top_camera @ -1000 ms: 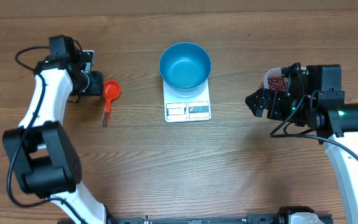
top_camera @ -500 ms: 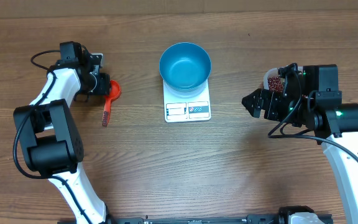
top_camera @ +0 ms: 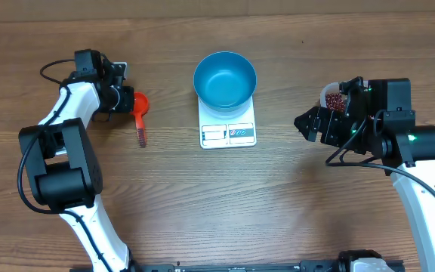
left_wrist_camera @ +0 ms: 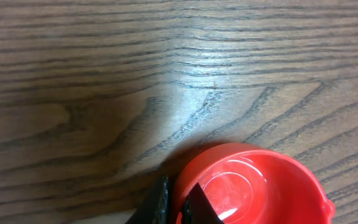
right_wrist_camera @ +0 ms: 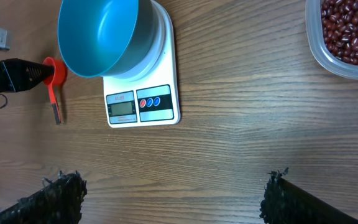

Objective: Scoop item into bowl and weigh 150g on scale
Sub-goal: 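Lift the red scoop with the left gripper toward the right gripper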

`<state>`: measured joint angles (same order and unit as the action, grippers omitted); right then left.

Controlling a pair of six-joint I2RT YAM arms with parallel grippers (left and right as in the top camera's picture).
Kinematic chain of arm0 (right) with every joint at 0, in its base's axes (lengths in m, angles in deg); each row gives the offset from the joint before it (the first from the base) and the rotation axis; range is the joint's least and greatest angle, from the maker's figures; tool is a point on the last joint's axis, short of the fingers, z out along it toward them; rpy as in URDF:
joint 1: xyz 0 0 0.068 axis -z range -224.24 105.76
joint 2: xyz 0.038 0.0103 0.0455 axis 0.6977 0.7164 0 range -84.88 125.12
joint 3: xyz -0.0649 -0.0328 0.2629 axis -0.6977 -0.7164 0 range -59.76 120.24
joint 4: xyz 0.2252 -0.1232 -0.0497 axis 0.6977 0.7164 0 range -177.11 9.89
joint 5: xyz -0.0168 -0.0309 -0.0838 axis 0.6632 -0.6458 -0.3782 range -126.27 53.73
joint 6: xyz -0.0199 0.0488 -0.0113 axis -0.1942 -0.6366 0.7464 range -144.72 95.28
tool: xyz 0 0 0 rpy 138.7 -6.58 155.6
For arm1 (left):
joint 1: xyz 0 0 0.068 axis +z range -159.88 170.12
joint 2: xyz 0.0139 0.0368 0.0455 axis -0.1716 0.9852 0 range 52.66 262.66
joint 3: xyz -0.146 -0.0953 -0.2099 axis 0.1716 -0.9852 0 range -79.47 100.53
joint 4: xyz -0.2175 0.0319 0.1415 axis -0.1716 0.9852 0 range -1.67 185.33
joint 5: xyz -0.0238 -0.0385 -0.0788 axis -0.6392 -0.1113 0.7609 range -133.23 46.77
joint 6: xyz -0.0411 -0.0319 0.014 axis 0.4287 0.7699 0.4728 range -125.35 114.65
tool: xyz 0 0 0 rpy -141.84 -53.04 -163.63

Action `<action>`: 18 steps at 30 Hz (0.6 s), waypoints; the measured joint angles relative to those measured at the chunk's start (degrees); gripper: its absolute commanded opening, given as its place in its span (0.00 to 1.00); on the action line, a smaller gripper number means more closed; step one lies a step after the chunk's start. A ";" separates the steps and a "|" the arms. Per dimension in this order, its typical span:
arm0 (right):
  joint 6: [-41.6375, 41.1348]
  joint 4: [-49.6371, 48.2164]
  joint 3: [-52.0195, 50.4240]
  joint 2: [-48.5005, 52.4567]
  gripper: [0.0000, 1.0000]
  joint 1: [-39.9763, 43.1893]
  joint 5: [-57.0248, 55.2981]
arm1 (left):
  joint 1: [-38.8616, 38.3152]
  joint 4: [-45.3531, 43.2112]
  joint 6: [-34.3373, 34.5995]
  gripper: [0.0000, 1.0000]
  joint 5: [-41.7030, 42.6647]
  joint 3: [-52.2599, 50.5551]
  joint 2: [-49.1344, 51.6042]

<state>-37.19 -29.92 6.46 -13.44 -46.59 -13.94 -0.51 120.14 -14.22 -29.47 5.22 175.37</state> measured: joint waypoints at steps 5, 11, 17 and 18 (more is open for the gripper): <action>-0.79 -0.76 0.00 0.00 0.91 0.00 0.22 | 0.00 5.73 4.33 0.04 -0.02 2.40 0.00; -1.03 -2.95 0.00 0.00 0.89 0.00 2.89 | 0.04 15.91 8.74 0.04 0.00 12.35 -1.36; -1.07 -6.49 0.00 0.00 0.88 0.00 7.74 | -0.35 19.74 14.36 0.04 0.22 19.04 -11.15; -1.05 -6.80 0.00 0.00 0.88 0.00 8.44 | -0.68 19.93 15.13 0.04 0.22 19.43 -13.18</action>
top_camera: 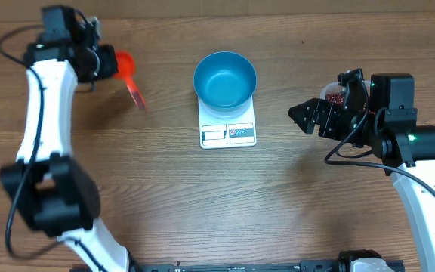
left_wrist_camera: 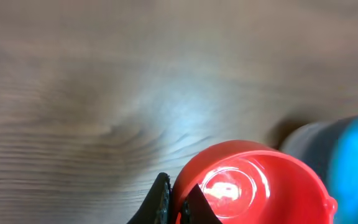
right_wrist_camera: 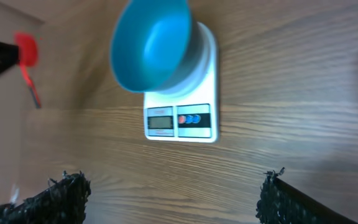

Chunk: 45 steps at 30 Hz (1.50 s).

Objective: Scoop item into bowl and weigh 150g on scale
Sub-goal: 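Lift the red scoop with the left gripper toward the right gripper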

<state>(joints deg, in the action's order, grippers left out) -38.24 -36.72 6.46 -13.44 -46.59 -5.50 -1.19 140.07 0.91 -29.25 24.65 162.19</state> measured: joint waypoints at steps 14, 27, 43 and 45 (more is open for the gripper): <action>-0.61 -6.91 0.26 0.11 0.80 -6.10 5.90 | -16.50 2.95 10.21 0.04 0.42 1.03 -8.63; -13.00 -17.84 1.29 0.11 0.59 -16.20 1.33 | -26.62 2.29 24.13 0.04 0.42 1.03 -8.46; -31.47 -27.43 1.29 3.10 0.49 -21.38 -10.14 | -28.22 6.23 53.88 0.04 1.33 1.03 -8.37; -31.85 -28.11 1.29 4.02 0.46 -21.38 -10.23 | -28.22 6.82 55.06 0.04 2.08 1.03 -8.37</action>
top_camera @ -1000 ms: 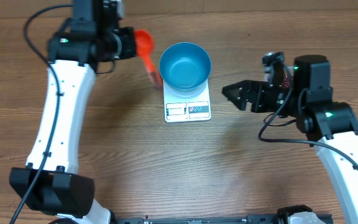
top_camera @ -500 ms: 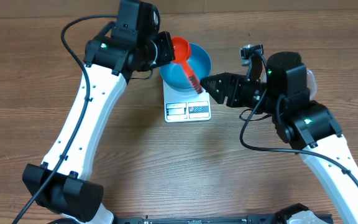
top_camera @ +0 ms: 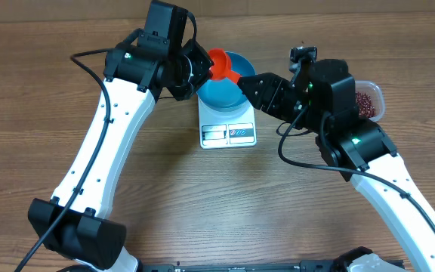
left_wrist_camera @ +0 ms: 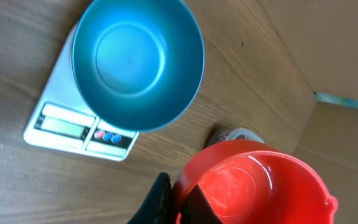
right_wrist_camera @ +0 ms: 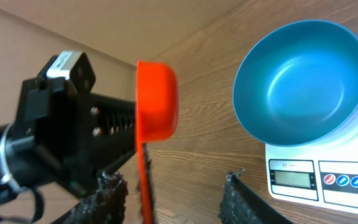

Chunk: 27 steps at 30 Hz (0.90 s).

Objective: Scoop item into bowl and weigh 150g on scale
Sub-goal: 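Lift the red scoop with the left gripper toward the right gripper, then grasp the scoop handle with the right gripper, release with left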

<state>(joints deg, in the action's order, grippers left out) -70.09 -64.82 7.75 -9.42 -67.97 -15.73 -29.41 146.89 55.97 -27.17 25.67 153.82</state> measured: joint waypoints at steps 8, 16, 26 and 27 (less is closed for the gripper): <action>-0.94 -2.95 0.00 1.31 0.34 0.00 0.22 | -0.04 0.87 1.79 0.04 0.98 0.00 0.11; -1.01 -3.61 0.00 1.31 0.28 0.00 0.24 | -0.37 1.11 1.79 0.04 2.05 0.00 0.11; -1.09 -3.85 0.00 1.31 0.08 -0.04 1.18 | -0.37 1.27 1.77 0.06 2.21 0.00 0.11; -1.01 -4.04 0.02 1.31 0.05 -0.04 1.42 | -0.37 1.29 1.77 0.08 2.23 0.00 0.13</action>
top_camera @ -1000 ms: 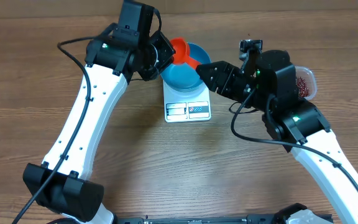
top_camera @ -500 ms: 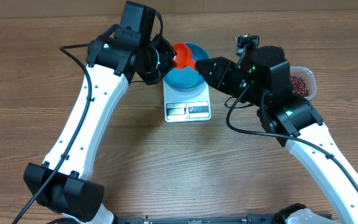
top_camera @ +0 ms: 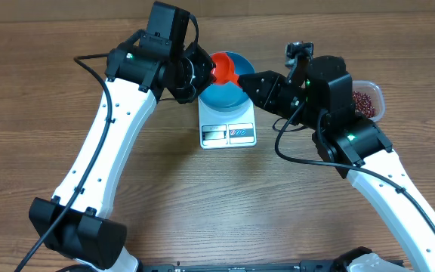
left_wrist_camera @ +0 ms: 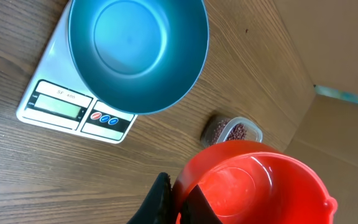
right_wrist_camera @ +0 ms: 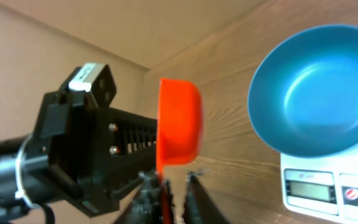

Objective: Scoop item into bowl and weigh 150g on scale
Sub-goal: 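Grasp the scoop handle with the right gripper, release with left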

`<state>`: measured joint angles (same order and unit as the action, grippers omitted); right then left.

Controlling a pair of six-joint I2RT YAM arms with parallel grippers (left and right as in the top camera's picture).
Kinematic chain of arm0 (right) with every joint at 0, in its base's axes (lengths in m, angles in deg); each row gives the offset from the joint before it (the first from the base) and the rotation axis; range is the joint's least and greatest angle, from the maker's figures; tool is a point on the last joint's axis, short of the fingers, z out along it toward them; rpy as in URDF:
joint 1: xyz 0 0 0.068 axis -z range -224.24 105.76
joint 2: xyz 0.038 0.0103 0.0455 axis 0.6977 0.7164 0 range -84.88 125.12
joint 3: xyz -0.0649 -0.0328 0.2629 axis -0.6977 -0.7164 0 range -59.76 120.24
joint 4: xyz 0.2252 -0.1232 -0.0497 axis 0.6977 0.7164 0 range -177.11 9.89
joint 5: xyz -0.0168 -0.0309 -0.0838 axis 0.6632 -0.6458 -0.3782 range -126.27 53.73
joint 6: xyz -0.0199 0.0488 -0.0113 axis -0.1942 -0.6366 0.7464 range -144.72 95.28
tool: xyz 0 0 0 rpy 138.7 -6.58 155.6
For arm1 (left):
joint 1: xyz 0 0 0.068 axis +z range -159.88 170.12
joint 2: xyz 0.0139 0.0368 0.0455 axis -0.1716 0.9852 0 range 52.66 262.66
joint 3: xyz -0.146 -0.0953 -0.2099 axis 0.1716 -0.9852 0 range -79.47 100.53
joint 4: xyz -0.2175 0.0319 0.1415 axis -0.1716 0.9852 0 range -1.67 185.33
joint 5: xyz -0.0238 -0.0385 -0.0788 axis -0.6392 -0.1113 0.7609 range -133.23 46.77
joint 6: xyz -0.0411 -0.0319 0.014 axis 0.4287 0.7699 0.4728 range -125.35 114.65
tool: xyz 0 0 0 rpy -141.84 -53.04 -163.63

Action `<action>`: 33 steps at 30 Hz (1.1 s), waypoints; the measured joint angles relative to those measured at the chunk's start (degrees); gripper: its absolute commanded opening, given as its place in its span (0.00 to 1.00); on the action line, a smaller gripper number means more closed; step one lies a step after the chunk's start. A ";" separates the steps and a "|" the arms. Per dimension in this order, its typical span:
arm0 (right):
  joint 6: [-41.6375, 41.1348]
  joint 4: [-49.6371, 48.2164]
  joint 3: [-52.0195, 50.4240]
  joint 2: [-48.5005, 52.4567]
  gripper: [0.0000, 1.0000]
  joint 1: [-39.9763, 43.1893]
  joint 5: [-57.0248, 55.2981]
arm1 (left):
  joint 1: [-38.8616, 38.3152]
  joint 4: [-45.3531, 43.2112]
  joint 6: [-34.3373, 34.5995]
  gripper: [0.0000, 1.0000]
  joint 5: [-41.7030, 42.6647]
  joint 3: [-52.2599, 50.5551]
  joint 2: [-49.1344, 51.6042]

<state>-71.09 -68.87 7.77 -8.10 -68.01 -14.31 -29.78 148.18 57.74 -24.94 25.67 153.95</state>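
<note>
The red scoop (top_camera: 223, 66) hangs empty in the air over the blue bowl (top_camera: 223, 95), which stands on the white scale (top_camera: 229, 132). My left gripper (top_camera: 202, 72) is shut on the scoop (left_wrist_camera: 253, 180) at the cup's rim, where the handle starts. My right gripper (right_wrist_camera: 174, 186) has its fingers narrowly either side of the scoop's handle, below the cup (right_wrist_camera: 179, 121). The handle lies against one finger and a small gap shows at the other. The bowl (right_wrist_camera: 316, 93) is empty. The tub of red beans (top_camera: 367, 100) sits at the far right.
Both arms cross above the scale and bowl at the table's back middle. The scale's display and buttons (left_wrist_camera: 73, 111) face the front. A cardboard wall (left_wrist_camera: 328, 56) runs along the table's far edge. The bean tub (left_wrist_camera: 232, 130) lies behind the right arm.
My right gripper's fingers, wide apart beside the scoop's handle before, now stand close around it. The left gripper still holds the scoop above the bowl, barely shifted.
The left gripper was shut on the scoop lying on the table at the far left. Then it held the scoop in the air at the back left. Later both grippers met above the bowl, right one open wide; now its fingers have narrowed round the handle.
</note>
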 measured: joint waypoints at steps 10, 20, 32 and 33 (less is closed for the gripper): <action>-0.09 0.26 0.07 0.00 0.04 -0.02 0.28 | 0.00 -0.04 0.52 0.57 0.22 0.00 0.09; 1.86 2.99 0.07 0.00 0.04 4.15 0.70 | 0.83 -0.70 -3.63 0.66 -1.66 0.00 0.09; 10.84 13.62 0.07 -6.23 0.04 18.21 2.84 | 5.25 -4.50 -29.11 0.77 -1.70 0.00 -0.37; 11.54 14.60 0.07 -7.34 0.04 19.41 3.17 | 4.98 -4.46 -30.45 0.77 -1.66 0.00 -0.72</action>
<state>-59.55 -54.27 7.83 -15.45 -48.60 -11.14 -24.80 143.72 27.29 -26.61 25.67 153.23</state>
